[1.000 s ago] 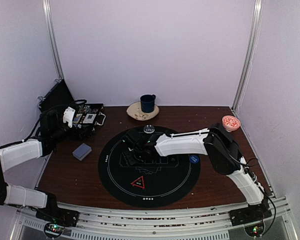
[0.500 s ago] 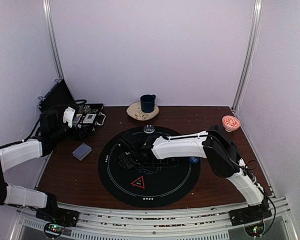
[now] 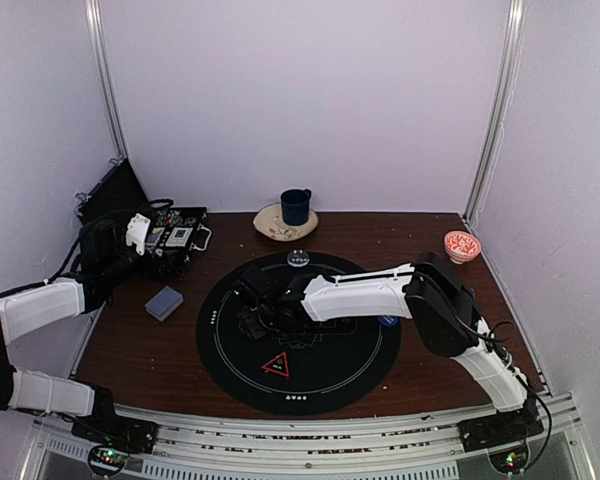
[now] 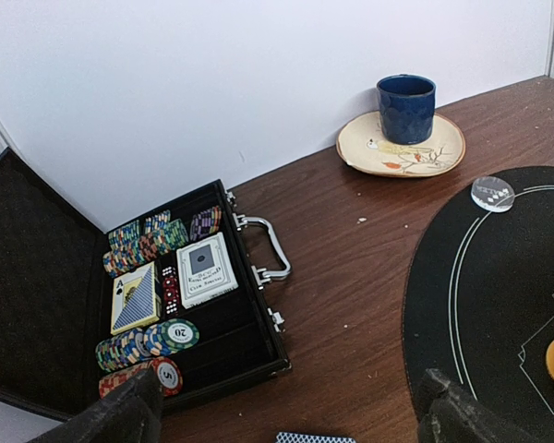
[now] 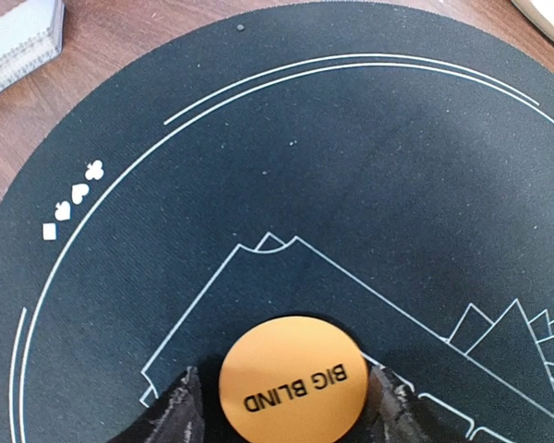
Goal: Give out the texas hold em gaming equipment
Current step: Pick up the big blind button from the poker table mat.
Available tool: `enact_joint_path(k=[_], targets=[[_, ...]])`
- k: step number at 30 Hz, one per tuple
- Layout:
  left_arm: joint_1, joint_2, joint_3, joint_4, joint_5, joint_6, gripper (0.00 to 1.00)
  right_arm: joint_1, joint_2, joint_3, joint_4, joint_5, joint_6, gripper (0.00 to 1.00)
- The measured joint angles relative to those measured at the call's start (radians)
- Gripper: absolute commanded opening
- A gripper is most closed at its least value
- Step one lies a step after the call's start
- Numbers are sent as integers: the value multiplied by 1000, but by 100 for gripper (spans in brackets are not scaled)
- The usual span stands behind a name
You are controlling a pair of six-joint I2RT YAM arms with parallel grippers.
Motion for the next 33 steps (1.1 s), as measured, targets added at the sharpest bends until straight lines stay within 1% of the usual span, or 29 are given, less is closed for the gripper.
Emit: enact_joint_path(k=[5,11,16,19,33], targets=[[0,0,0,0,0,0,98,0,5,0,18,9,3,58],[0,0,0,0,0,0,98,1,8,-5,39,21,5,50],[0,0,0,0,0,0,98,3,8,-15,66,34,3,47],[0,0,0,0,0,0,98,3,8,-16,69,34,0,44],[0,0,0,0,-3,-2,98,4,6,-31,106,36,-24,46]])
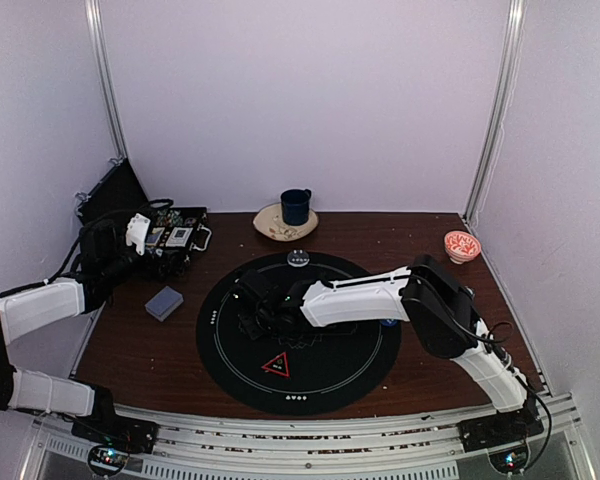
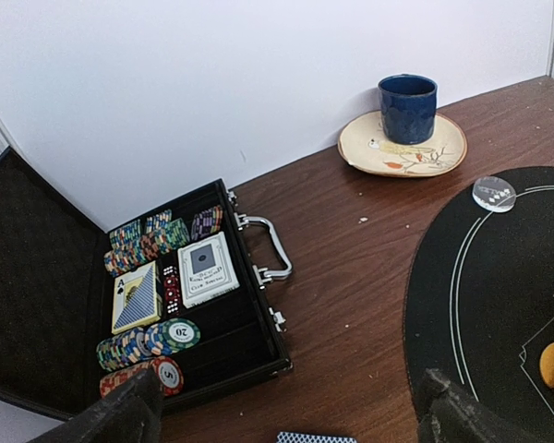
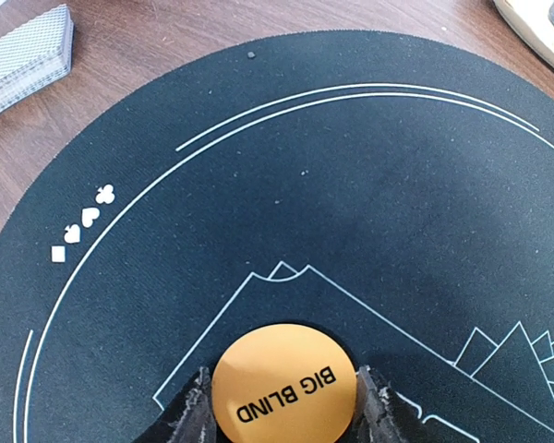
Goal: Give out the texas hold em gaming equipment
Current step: Pick up the big blind button from the poker table mat, then place the big blind button on the poker table mat.
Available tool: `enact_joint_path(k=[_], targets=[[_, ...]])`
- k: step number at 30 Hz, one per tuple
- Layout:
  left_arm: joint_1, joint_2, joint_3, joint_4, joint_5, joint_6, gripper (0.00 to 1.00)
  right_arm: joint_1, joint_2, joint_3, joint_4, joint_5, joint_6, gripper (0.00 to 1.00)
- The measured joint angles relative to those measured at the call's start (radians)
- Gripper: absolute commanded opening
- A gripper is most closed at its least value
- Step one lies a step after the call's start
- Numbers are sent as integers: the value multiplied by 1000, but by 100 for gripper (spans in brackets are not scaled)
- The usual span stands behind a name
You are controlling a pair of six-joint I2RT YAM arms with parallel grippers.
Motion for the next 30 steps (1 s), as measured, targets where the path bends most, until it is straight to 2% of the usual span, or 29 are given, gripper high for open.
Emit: enact_joint_path(k=[14,30], targets=[[0,0,0,3,-26,-8,98,17,95,157,3,-80,-98,47],[0,0,0,4,-38,-14,98,31,214,299,113,-158,-183,50]])
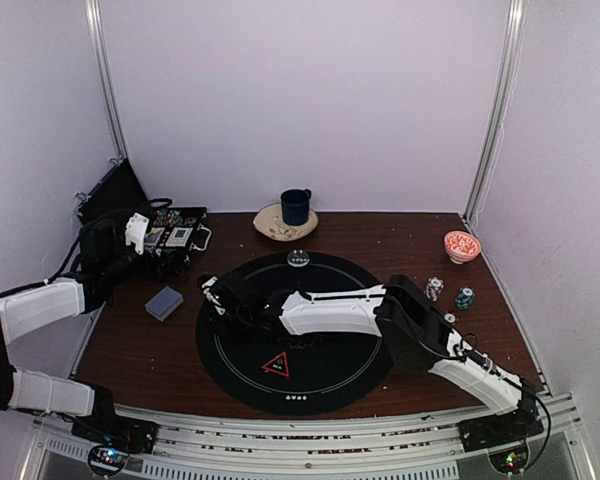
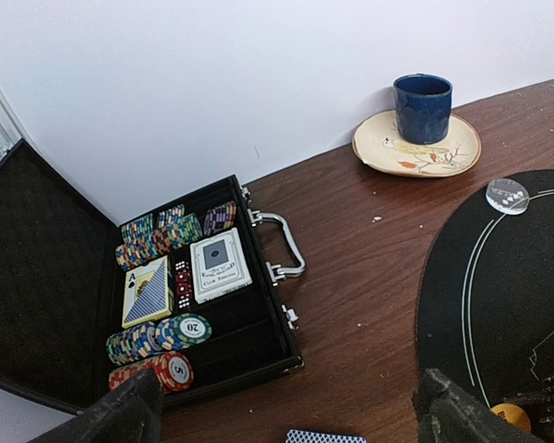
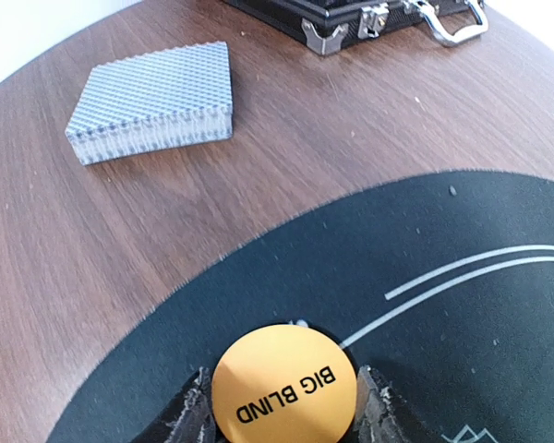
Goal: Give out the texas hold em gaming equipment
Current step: Place the big blind button on the poker table mat.
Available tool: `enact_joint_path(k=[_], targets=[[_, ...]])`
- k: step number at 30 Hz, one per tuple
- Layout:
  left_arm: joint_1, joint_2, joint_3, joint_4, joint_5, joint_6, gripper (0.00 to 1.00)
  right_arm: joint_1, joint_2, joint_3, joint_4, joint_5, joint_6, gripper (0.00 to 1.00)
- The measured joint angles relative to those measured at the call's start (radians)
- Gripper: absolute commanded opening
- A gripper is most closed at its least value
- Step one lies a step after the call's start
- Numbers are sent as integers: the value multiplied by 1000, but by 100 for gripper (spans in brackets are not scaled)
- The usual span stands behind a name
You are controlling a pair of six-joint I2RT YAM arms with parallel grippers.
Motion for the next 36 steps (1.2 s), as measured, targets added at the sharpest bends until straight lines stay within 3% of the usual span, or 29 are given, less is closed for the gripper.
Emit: enact_joint_path(k=[21,28,33,36], targets=[[0,0,0,0,-1,0,98,0,74,58,140,-43,-3,52],[0,0,0,0,0,0,98,1,76,63,135,-44,-5,70],[0,0,0,0,-1,0,98,4,73,62,124,-41,-28,99],[0,0,0,0,-1,0,98,8,45,42,81,-22,-33,100]])
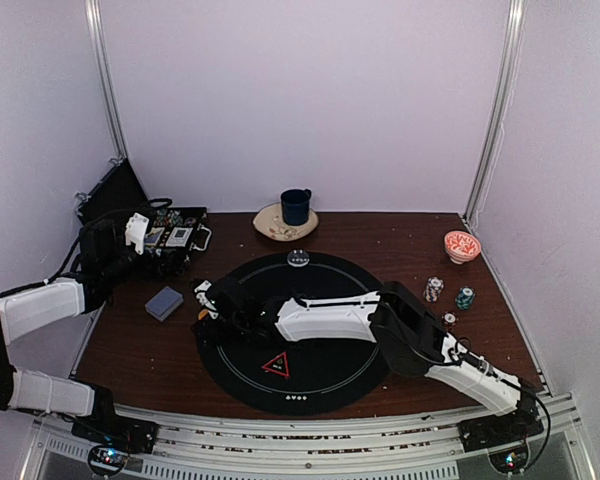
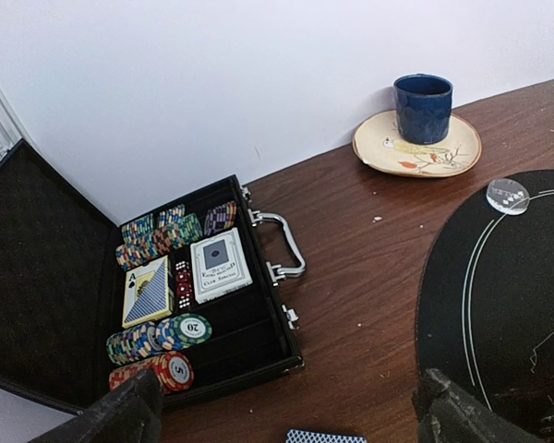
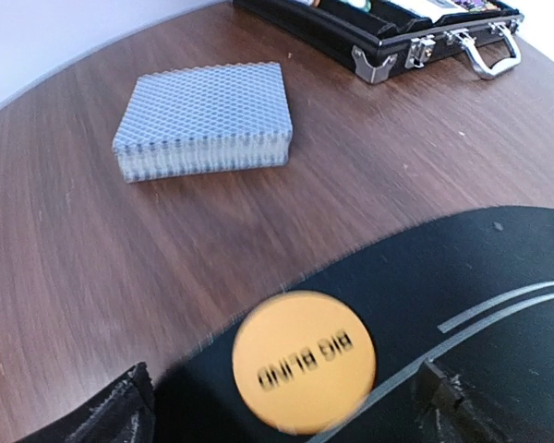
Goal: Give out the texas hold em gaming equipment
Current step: Place the big blind button on the poker table mat, then move the all-in button to the poker table mat.
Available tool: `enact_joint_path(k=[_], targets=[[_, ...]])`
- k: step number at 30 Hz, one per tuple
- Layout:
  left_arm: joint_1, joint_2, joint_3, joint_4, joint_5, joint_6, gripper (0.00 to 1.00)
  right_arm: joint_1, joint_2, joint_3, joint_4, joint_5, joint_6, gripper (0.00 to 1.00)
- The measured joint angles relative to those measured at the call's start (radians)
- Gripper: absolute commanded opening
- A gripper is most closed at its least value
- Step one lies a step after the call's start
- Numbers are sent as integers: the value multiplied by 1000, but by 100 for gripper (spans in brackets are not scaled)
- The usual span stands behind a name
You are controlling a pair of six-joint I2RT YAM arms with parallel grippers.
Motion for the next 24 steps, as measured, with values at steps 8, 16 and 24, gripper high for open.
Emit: enact_joint_path(k=[8,16,24], targets=[[0,0,0,0,-2,0,98,1,-287,-238,-121,99,-23,100],[0,-2,0,0,-2,0,98,10,-501,-497,-153,193,-14,100],[0,-9,0,0,-10,0,98,61,-461,-603,-240,272,8,100]])
